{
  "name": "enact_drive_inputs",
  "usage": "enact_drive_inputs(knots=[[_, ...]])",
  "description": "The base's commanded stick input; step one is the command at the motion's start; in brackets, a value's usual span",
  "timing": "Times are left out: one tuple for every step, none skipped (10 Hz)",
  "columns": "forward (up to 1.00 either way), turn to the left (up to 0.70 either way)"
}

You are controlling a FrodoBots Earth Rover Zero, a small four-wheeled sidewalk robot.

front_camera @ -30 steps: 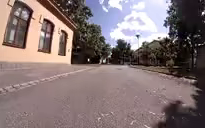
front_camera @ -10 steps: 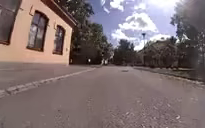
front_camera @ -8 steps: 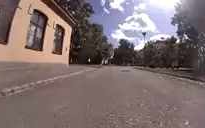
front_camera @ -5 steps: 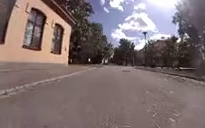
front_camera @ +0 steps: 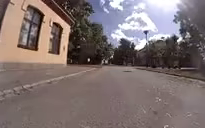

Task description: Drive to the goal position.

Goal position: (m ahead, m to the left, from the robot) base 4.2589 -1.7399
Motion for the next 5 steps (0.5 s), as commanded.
enact_drive_inputs(knots=[[0.85, 0.00], [0.85, 0.00], [0.85, 0.00], [0.85, 0.00], [0.85, 0.00]])
